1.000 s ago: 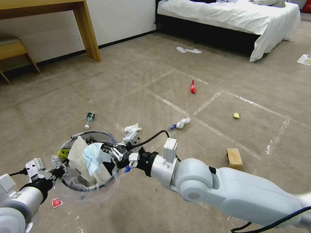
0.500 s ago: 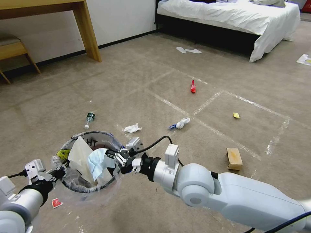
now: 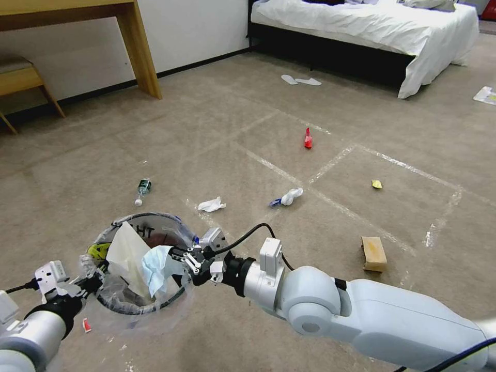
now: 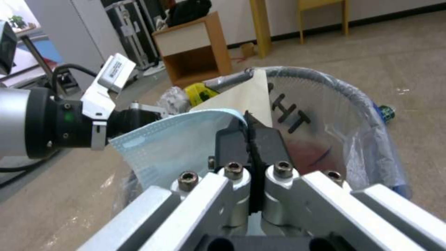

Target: Pick up the trash bin and place the garbage on the floor into it.

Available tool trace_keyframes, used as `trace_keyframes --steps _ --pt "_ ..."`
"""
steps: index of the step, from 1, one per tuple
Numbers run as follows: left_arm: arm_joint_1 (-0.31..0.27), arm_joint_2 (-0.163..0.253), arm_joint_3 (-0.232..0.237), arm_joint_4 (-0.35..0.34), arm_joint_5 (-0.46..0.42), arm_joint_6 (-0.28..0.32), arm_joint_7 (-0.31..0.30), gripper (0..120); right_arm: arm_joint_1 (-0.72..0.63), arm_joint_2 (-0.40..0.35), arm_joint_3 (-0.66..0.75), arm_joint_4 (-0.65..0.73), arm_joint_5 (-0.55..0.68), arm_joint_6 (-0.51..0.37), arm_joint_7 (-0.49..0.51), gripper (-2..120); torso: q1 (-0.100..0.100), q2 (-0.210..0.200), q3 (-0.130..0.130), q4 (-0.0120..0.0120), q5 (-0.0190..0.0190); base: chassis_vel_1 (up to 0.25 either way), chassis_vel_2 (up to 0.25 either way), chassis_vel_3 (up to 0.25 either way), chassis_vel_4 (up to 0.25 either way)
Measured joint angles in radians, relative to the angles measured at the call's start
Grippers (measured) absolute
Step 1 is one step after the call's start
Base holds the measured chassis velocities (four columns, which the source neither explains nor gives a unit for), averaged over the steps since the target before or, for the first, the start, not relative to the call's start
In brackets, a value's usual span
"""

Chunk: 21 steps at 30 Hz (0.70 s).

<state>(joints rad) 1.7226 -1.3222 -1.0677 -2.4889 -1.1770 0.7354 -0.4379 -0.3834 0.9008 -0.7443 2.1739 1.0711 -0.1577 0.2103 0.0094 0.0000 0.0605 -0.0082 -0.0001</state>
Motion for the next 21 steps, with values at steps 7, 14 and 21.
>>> trace_keyframes --steps 7,14,21 --pt "-0.006 0.004 0.0 0.005 0.0 0.0 0.0 1 0.018 0.013 -0.013 -0.019 0.0 0.001 0.0 0 0.0 0.0 0.0 0.0 0.0 0.0 0.0 0.0 0.0" --pt "-0.017 0.009 0.002 0.014 -0.004 0.0 0.001 1 0.052 0.046 -0.03 -0.072 -0.004 0.003 0.003 0 0.0 0.0 0.0 0.0 0.0 0.0 0.0 0.0 0.0" --pt "-0.028 0.016 -0.001 0.025 -0.013 0.0 0.001 1 0.102 0.093 -0.062 -0.135 -0.003 0.0 0.016 0 0.0 0.0 0.0 0.0 -0.0001 0.0 0.0 0.0 0.0"
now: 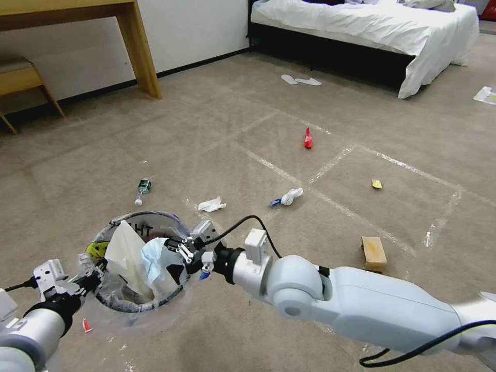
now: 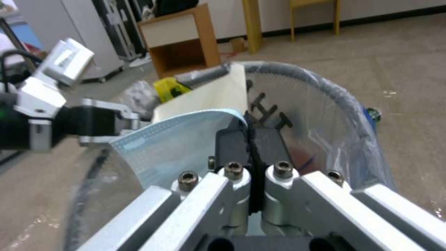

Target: Pick up the trash bin and place the garbage on the floor into it.

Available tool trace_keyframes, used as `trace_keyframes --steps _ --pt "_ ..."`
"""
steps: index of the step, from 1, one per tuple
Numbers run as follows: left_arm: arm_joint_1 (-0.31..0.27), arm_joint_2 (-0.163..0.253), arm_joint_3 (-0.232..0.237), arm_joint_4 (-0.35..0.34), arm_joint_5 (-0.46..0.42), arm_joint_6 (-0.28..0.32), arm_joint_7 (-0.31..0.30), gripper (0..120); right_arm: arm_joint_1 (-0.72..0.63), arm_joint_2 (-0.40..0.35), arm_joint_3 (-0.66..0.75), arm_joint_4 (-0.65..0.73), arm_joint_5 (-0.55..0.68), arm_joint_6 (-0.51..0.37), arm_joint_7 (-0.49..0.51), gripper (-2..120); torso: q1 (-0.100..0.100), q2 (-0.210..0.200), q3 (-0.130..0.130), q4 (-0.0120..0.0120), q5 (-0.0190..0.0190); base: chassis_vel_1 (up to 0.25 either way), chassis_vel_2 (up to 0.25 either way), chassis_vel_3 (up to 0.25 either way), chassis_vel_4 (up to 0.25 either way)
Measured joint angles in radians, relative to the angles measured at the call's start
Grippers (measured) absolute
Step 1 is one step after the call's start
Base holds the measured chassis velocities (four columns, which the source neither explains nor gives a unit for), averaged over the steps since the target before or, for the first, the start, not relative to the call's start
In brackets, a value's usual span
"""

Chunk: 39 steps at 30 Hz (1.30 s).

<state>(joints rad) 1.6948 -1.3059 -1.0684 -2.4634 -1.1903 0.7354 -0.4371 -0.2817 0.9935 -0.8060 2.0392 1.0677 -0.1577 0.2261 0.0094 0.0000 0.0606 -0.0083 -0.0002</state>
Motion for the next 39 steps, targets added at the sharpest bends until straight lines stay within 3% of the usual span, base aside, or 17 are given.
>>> trace_keyframes --steps 18,27,39 --pt "-0.026 -0.011 0.009 0.018 0.0 0.0 0.001 1 0.106 0.082 -0.087 -0.047 0.028 -0.042 0.037 0 0.0 0.0 0.0 0.0 0.0 0.0 0.0 0.0 0.0" --pt "-0.029 -0.022 0.012 0.017 0.002 0.0 0.003 1 0.17 0.163 -0.182 -0.095 0.032 -0.084 0.069 0 0.0 0.0 0.0 0.0001 -0.0001 0.0 0.0 0.0 0.0" --pt "-0.02 -0.023 0.01 0.008 0.001 0.0 0.008 1 0.197 0.201 -0.232 -0.162 0.014 -0.118 0.071 0 0.0 0.0 0.0 0.0 0.0001 0.0 0.0 0.0 0.0"
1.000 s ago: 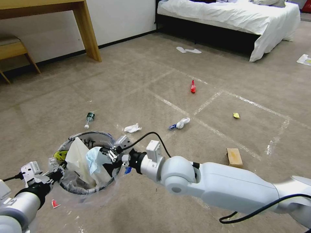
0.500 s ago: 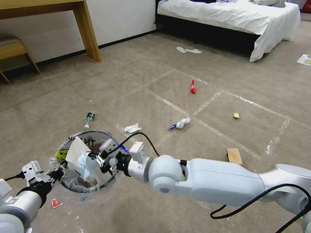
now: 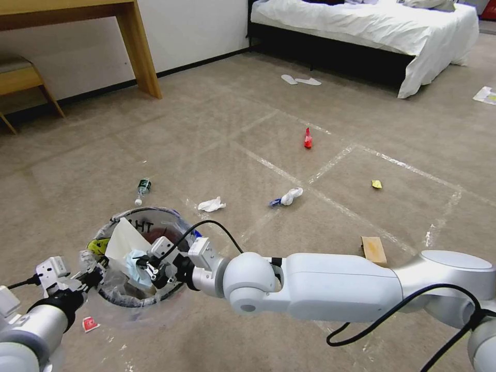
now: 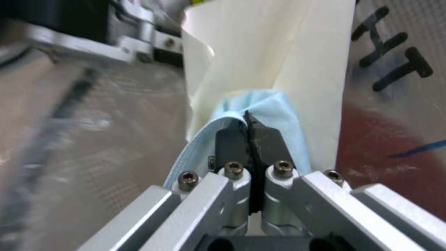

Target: Pick up the trash bin and place the garbage on the floor into it.

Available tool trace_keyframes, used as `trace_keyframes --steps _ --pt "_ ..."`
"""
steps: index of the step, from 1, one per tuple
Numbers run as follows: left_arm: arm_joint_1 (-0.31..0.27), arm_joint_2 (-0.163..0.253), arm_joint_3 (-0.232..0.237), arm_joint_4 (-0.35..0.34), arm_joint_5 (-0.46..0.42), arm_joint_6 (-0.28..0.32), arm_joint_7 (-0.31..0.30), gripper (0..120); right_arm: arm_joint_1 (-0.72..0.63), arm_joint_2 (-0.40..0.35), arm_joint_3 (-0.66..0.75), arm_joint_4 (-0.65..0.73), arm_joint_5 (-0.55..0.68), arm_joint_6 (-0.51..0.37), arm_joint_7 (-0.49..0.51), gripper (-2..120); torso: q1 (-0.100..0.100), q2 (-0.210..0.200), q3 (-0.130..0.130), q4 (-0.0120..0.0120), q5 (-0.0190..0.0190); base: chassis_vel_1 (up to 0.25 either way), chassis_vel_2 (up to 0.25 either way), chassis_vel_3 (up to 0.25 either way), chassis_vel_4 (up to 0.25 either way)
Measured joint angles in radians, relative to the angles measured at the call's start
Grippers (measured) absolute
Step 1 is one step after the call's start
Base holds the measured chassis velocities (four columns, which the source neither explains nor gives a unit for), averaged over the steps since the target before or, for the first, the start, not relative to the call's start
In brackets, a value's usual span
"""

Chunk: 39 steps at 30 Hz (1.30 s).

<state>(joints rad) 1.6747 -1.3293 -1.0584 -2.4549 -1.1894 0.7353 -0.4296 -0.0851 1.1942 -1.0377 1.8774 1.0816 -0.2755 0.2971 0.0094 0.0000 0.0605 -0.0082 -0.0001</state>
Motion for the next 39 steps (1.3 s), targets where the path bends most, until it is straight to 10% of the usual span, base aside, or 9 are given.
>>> trace_keyframes --steps 19,39 --pt "-0.003 0.003 0.003 0.009 0.0 0.0 0.005 1 0.004 0.004 -0.006 -0.031 -0.015 0.001 -0.001 1 0.0 0.0 0.0 -0.0001 0.0 0.0 0.0 0.0 0.0" --pt "-0.005 0.004 0.003 0.015 0.005 0.0 0.001 1 0.011 -0.056 0.035 0.067 0.02 -0.009 0.04 76 0.0 0.0 0.0 0.0 0.0001 0.0 0.0 0.0 0.0"
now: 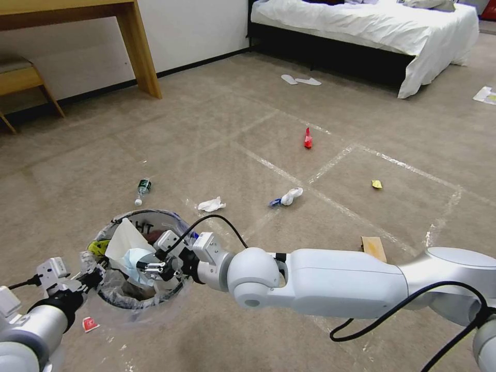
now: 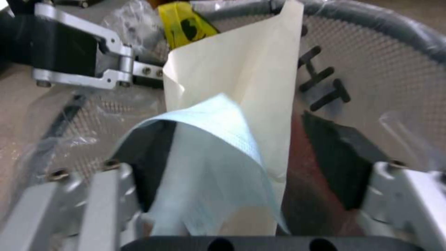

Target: Pick up the trash bin and place the garbage on the floor into it.

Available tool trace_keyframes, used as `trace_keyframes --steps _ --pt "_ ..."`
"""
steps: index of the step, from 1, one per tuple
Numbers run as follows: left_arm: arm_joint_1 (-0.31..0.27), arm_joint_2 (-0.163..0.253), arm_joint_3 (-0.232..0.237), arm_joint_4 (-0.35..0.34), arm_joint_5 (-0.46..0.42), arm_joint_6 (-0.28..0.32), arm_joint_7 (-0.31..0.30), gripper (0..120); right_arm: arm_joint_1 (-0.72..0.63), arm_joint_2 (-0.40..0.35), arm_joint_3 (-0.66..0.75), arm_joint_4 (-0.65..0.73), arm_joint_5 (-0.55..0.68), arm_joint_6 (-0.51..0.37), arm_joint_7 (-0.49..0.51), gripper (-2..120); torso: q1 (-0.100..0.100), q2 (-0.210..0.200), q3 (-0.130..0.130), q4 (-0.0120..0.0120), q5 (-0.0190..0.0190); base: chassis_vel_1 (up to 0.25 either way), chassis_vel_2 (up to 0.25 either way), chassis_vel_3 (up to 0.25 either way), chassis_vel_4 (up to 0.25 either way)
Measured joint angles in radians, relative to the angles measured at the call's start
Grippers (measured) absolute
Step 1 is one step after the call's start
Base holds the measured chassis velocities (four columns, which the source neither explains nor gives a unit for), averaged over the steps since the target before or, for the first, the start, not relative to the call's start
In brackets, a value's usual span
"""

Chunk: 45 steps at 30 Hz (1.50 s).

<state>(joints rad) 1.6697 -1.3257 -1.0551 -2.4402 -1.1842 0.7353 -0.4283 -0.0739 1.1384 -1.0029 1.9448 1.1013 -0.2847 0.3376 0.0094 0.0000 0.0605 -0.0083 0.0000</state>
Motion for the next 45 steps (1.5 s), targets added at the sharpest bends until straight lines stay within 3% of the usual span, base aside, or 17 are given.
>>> trace_keyframes --steps 7,19,33,39,42,45 --pt "0.003 0.0 -0.002 0.0 0.001 0.0 0.0 1 0.002 -0.011 0.031 0.027 0.014 -0.001 0.012 99 0.0 0.0 0.0 0.0 0.0 0.0 0.0 0.0 0.0" --pt "0.0 0.001 0.0 0.001 0.002 0.0 -0.002 1 0.01 -0.061 0.081 0.084 0.048 -0.009 0.016 100 0.0 0.0 0.0 0.0 0.0001 0.0 0.0 0.0 0.0" --pt "-0.001 -0.008 0.006 -0.003 0.004 0.0 0.0 1 0.059 -0.103 0.026 0.096 0.062 -0.024 0.017 100 0.0 0.0 0.0 0.0 0.0001 0.0 0.0 0.0 0.0" --pt "-0.001 -0.017 0.012 -0.008 0.004 0.0 0.002 1 0.08 -0.097 -0.003 0.1 0.151 -0.063 0.066 100 0.0 0.0 0.0 0.0 -0.0001 0.0 0.0 0.0 0.0" --pt "0.0 -0.017 0.013 -0.009 0.005 0.0 0.003 1 0.085 -0.067 0.011 0.112 0.244 -0.128 0.145 100 0.0 0.0 0.0 0.0001 -0.0001 0.0 0.0 0.0 0.0" --pt "0.0 -0.017 0.013 -0.009 0.006 0.0 0.003 1 0.086 -0.062 0.014 0.112 0.255 -0.141 0.157 100 0.0 0.0 0.0 0.0001 -0.0001 0.0 0.0 0.0 0.0"
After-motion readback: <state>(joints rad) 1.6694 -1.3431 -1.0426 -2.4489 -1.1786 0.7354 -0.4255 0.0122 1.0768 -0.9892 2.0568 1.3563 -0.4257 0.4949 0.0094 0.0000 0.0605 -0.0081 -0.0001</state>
